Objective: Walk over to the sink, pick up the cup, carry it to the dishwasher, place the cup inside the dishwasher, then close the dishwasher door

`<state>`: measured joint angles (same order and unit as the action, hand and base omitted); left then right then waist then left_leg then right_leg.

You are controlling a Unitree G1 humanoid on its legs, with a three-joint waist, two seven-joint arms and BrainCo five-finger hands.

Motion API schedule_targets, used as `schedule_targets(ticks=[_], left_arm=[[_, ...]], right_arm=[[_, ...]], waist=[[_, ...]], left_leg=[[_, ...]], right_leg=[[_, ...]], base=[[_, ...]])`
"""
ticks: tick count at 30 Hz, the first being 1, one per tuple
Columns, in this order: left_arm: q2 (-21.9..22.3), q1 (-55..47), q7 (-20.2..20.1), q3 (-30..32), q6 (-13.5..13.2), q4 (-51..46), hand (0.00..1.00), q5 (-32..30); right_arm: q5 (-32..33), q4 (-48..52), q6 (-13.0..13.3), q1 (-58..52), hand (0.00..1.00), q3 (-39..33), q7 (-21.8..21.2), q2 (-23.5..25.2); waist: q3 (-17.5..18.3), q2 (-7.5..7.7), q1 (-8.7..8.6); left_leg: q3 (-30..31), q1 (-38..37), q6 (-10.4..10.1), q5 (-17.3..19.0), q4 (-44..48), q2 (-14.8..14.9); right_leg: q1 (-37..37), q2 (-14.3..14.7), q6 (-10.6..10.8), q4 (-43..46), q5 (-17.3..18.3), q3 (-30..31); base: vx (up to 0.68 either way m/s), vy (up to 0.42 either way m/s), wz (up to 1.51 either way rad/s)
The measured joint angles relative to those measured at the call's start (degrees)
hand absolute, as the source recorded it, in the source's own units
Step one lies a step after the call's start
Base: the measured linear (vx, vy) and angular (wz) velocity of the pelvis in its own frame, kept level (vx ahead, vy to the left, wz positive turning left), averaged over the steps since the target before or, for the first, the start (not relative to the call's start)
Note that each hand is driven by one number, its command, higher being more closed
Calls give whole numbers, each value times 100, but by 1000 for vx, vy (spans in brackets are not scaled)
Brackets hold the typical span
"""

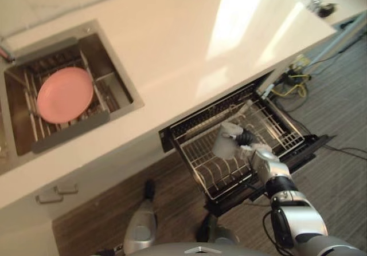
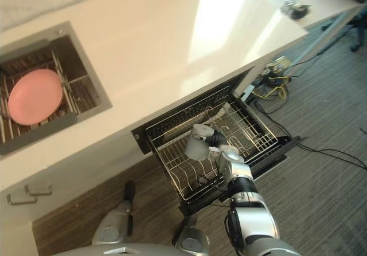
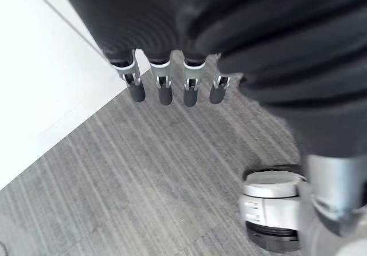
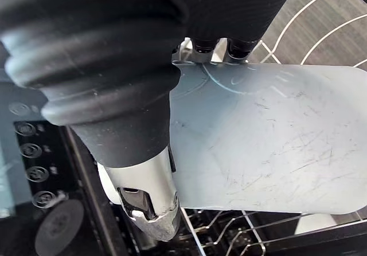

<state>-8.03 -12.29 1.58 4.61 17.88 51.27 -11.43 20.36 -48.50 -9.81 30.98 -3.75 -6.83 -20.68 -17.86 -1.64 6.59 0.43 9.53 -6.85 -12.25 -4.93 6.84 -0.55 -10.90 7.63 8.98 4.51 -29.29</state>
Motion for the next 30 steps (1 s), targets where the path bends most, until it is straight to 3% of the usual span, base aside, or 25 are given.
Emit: schedule_targets(ticks=[3, 12, 18, 19, 21, 30], left_arm=[[-19, 3, -86, -10, -7, -6, 0, 0], [-146, 138, -292, -152, -16, 63, 0, 2], [-202, 160, -314, -315, -81, 161, 0, 2], [-221, 160, -312, -350, -111, 162, 0, 2], [-245, 167, -311, -418, -179, 162, 0, 2], [-270, 245, -312, -543, -244, 175, 0, 2]], right_arm=[[-1, -263, 2, 325, 100, 164, -8, -66], [-305, -491, -24, 882, 100, 673, -240, -244], [-1180, -716, 11, 1213, 100, 1060, -556, -276], [-1380, -746, 90, 1248, 0, 1181, -611, -293], [-1633, -917, 209, 1421, 0, 1442, -735, -359], [-1626, -913, 284, 1564, 0, 1732, -805, -477]], waist=[[-160, -2, 122], [-458, -43, 260], [-467, -54, 322], [-481, -63, 344], [-539, -87, 356], [-631, -117, 513]], left_leg=[[141, 227, -30, -71, 0, 14], [291, 545, -43, -161, 2, -21], [313, 570, -51, -171, 3, -38], [329, 565, -53, -172, 3, -39], [356, 563, -63, -179, 2, -37], [448, 607, -69, -192, 9, -45]], right_leg=[[-269, -15, -29, 289, 169, 0], [-661, -107, -39, 684, 354, 21], [-755, -171, -44, 881, 473, 23], [-755, -178, -47, 918, 494, 19], [-756, -180, -52, 967, 524, 10], [-773, -180, -55, 1065, 629, 8]], base=[[-59, -49, 20], [-35, -51, 7], [-26, -59, 3], [-49, -73, 5], [-58, -71, 6], [-25, -57, 6]])
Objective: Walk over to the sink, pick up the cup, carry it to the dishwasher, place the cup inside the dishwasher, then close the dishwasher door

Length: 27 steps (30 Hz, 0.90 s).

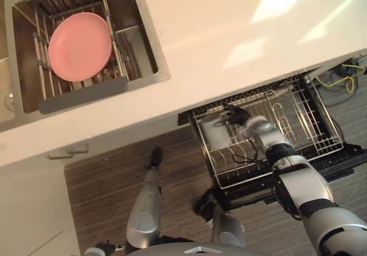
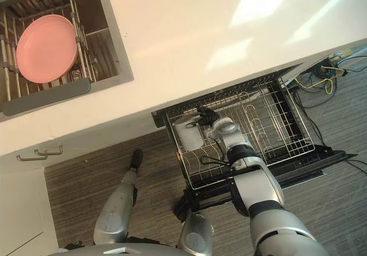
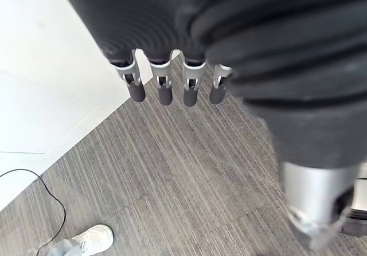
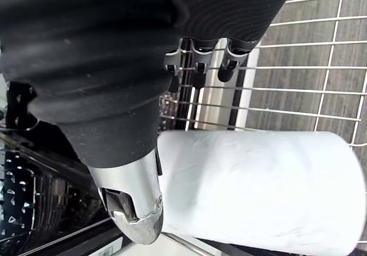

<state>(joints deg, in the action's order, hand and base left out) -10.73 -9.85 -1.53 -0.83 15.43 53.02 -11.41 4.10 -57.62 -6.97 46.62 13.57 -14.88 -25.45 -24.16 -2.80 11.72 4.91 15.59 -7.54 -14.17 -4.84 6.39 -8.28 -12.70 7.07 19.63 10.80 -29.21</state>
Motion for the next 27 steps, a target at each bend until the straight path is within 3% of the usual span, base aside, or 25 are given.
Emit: schedule_targets(ticks=[8, 11, 14, 16, 17, 21, 23, 25, 27], left_arm=[[-1, 0, 22, -44, -52, -2, 0, 0], [-2, 4, 59, -34, -117, -11, 0, 2], [4, 3, 69, -37, -229, -9, 0, -6], [-5, -1, 134, -39, -229, -10, 0, 1], [-5, -15, 177, -43, -217, -5, 0, 6], [5, -43, 340, -23, -205, -56, 0, 77], [26, -104, 411, -7, -118, -51, 0, 132], [124, -203, 516, 99, -16, 11, 0, 236], [209, -223, 525, 233, 30, 92, 0, 229]], right_arm=[[123, 46, 105, 6, 0, 168, 174, 29], [-69, 267, 182, -113, 0, 92, 531, 45], [-610, 815, 377, -542, 0, -86, 836, 38], [-614, 1252, 388, -975, 0, -100, 1045, 76], [-533, 1707, 398, -1410, 0, -297, 1205, 263], [-200, 3157, 376, -2834, 0, -848, 1548, 862], [34, 3691, 396, -3357, 0, -1011, 1558, 1066], [568, 4546, 467, -4158, 0, -1432, 1543, 1353], [1046, 5061, 570, -4676, 0, -1903, 1521, 1559]], waist=[[-27, 46, -27], [-25, 102, -65], [-12, 143, -165], [90, 248, -186], [186, 347, -296], [592, 506, -590], [784, 495, -699], [1031, 384, -935], [1208, 274, -1124]], left_leg=[[-29, -164, -36, -22, 22, 19], [-196, -299, -41, 96, -7, 66], [-745, -428, 14, 82, -6, 174], [-901, -510, 110, 45, 2, 152], [-985, -599, 124, 52, 29, 124], [-1348, -975, 143, 89, 31, 35], [-1463, -1119, 148, 113, 28, 40], [-1674, -1250, 196, 147, -7, 73], [-2369, -1266, 304, 464, -9, 167]], right_leg=[[150, 9, -10, 34, 27, 34], [271, 13, -5, -30, 20, 74], [434, 27, 26, -145, 0, 106], [465, 24, 62, -232, -38, 241], [559, 36, 93, -354, -120, 352], [995, 53, 160, -812, -249, 686], [1127, 71, 169, -923, -274, 751], [1272, 102, 168, -986, -278, 694], [1423, 97, 171, -1095, -300, 483]], base=[[-35, -54, 0], [-92, -28, -6], [-33, -23, -7], [65, -18, -23], [125, -15, -19], [110, -9, -23], [29, -33, -24], [-48, -36, -5], [-73, 23, 40]])
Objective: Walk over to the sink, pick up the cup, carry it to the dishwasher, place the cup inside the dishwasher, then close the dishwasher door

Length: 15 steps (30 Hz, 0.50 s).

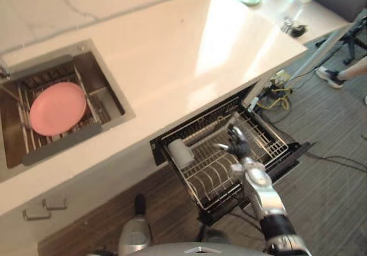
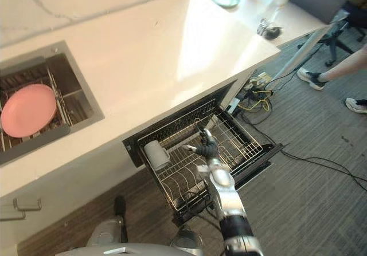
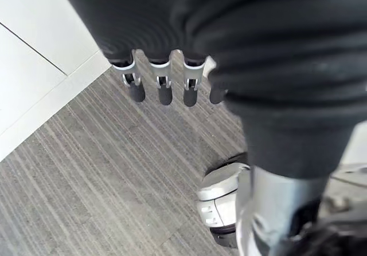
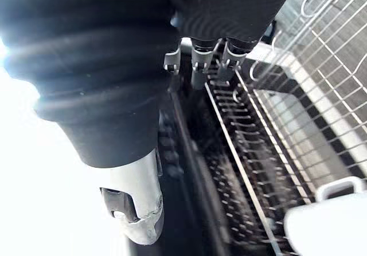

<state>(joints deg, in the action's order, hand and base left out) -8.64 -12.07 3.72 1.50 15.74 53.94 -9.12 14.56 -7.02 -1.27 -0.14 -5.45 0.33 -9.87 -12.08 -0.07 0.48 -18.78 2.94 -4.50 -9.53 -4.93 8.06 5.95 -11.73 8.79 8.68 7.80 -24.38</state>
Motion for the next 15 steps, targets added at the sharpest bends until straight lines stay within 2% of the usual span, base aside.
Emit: schedule_targets(ticks=[1, 2, 3, 4, 6, 8, 9, 12, 15], left_arm=[[-2, -1, -12, 105, 21, 142, 0, -12], [-3, -2, -18, 109, 33, 192, 0, -13], [38, -8, -16, 114, 50, 208, 0, -16], [88, -45, 7, 116, 46, 269, 0, -16], [80, -78, 95, 128, 38, 305, 0, 7], [159, -99, 181, 160, -16, 366, 0, 258], [186, -125, 217, 300, -38, 391, 0, 383], [188, -160, 321, 341, -156, 516, 0, 809], [109, -160, 349, 293, -321, 554, 0, 956]], right_arm=[[321, 301, 48, -307, 0, -321, 2, 154], [478, 463, 106, -449, 0, -455, -1, 216], [718, 689, 259, -591, 0, -742, -2, 239], [887, 818, 394, -615, 0, -965, -2, 214], [1182, 908, 658, -532, 0, -1002, -9, 257], [1590, 1069, 955, -225, 0, -887, -31, 252], [1715, 1110, 1084, -65, 0, -863, -42, 253], [1883, 1204, 1398, 169, 0, -880, 0, 253], [2011, 1417, 1516, 119, 0, -946, 411, 281]], waist=[[122, 54, -216], [175, 108, -286], [211, 22, -341], [266, -105, -380], [296, 16, -351], [289, 49, -250], [296, 53, -242], [321, 111, -267], [331, 296, -281]], left_leg=[[-720, -7, 20, 244, 11, 80], [-1003, -19, 106, 240, 87, 135], [-1312, -1, 300, 173, 386, 266], [-1396, -15, 254, -97, 489, 289], [-1106, -52, 229, -96, 526, 145], [-420, -117, 1, 46, 533, 83], [-351, -216, -36, 68, 412, 25], [-566, -494, -13, 12, -2, -259], [-609, -534, 166, 101, 31, -603]], right_leg=[[214, -68, 27, -268, -145, -268], [242, -126, 48, -385, -195, -400], [293, -181, 66, -340, -214, -464], [290, -217, 137, -222, -180, -447], [208, -401, 179, -155, -157, -239], [29, -455, 183, -128, -165, 135], [-35, -494, 228, -108, -166, 315], [-99, -701, 309, -103, -236, 593], [-87, -1011, 291, -44, -346, 597]], base=[[-41, 46, 76], [-1, 68, 82], [16, 125, 53], [7, 106, 33], [-45, 77, -14], [-58, 19, -67], [-42, 21, -65], [-73, 114, -38], [-6, 141, 3]])
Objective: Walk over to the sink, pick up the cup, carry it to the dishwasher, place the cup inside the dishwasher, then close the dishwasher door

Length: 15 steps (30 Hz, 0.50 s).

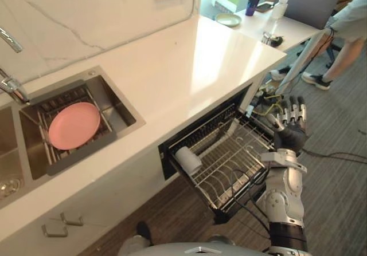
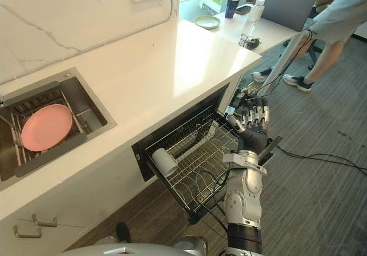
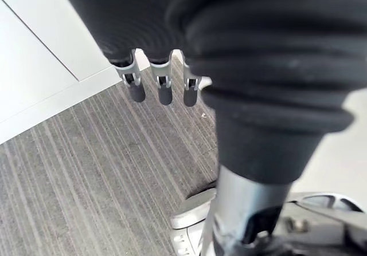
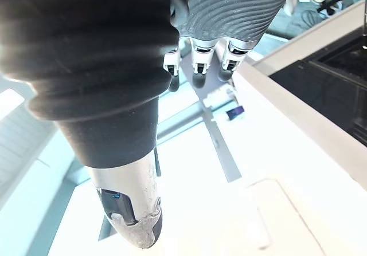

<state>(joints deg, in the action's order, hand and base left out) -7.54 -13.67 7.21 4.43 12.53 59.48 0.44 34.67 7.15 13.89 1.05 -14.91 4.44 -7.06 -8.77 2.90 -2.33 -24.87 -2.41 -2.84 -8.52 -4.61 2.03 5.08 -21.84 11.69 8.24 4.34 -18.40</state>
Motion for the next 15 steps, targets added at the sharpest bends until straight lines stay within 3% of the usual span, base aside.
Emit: schedule_targets(ticks=[1, 2, 3, 4, 6, 7, 8, 9, 10, 11, 12, 13, 15], left_arm=[[-34, 16, -12, -15, -64, 0, 0, -11], [-40, 26, -16, -64, -130, 4, 0, -71], [-22, 36, -15, -83, -157, 4, 0, -71], [20, 46, -12, -199, -203, -8, 0, -62], [-23, 55, -93, -299, -266, -35, 0, -52], [-159, 71, -261, -324, -271, -58, 0, -50], [-246, 88, -359, -390, -264, -77, 0, -49], [-403, 162, -570, -570, -213, -82, 0, -55], [-558, 234, -792, -728, -127, -12, 0, -81], [-623, 314, -925, -725, -70, 85, 0, -93], [-556, 288, -1010, -743, 3, 83, 0, -134], [-491, 230, -981, -698, 29, 71, 0, -168], [-461, 115, -870, -717, 104, 70, 0, -202]], right_arm=[[60, 29, 0, -6, 0, -56, 106, 25], [117, 36, 1, -19, 0, -183, 224, 88], [156, 30, -1, -20, 0, -222, 255, 95], [223, 28, -4, -21, 0, -189, 296, 94], [326, 30, -10, -22, 0, -65, 323, 218], [324, 30, -16, -50, 0, 51, 326, 343], [322, 34, -18, -60, 0, 89, 326, 403], [322, 57, -18, -64, 0, 77, 328, 492], [324, 98, 6, -87, 0, 21, 327, 527], [325, 125, 28, -165, 0, -72, 323, 490], [330, 285, 79, -324, 0, -286, 325, 368], [331, 337, 115, -469, 0, -480, 318, 434], [327, 340, 117, -515, 0, -563, 292, 410]], waist=[[-12, 13, 12], [-38, 55, 4], [-35, 9, 18], [-24, -116, 40], [-7, -154, 58], [-43, -83, 67], [-38, 8, 57], [-70, 175, 27], [0, 458, -65], [-22, 610, -246], [-96, 455, -264], [-151, 449, -172], [-57, 364, -204]], left_leg=[[19, -31, 39, 32, -15, -97], [121, -69, 109, 88, -37, -193], [147, -78, 148, 116, -38, -185], [191, -69, 150, 118, -37, -116], [274, -65, 218, 186, -36, -37], [429, 13, 248, 206, -37, 25], [528, 67, 249, 207, -37, 46], [769, 213, 247, 213, -39, 59], [914, 412, 271, 291, 106, -188], [921, 669, 523, 463, 806, -301], [1031, 828, 674, 1254, 1833, -330], [1110, 528, 645, 1434, 1596, -482], [1225, 447, 644, 1365, 1455, -587]], right_leg=[[41, -109, -63, 67, -8, -76], [113, -215, -342, 230, -13, -253], [68, -247, -521, 424, -106, -391], [-131, -247, -959, 847, -365, -528], [-367, -145, -1261, 1183, -660, -344], [-530, 122, -967, 1385, -388, 55], [-579, 365, -902, 1410, -116, 239], [-621, 977, -857, 1166, 486, 654], [-638, 1424, -1000, 520, 896, 1185], [-601, 1386, -819, 596, 826, 1333], [-686, 1410, -825, 1073, 1089, 1476], [-633, 1398, -870, 1338, 1180, 1796], [-483, 1429, -848, 1108, 1122, 1892]], base=[[25, 126, 29], [17, 84, 31], [-2, 113, 34], [-11, 71, 16], [-9, 101, 15], [2, 43, 25], [5, -95, 48], [-17, -139, 74], [0, -89, 112], [7, -29, 137], [19, 57, 110], [6, 53, 64], [30, 62, 26]])
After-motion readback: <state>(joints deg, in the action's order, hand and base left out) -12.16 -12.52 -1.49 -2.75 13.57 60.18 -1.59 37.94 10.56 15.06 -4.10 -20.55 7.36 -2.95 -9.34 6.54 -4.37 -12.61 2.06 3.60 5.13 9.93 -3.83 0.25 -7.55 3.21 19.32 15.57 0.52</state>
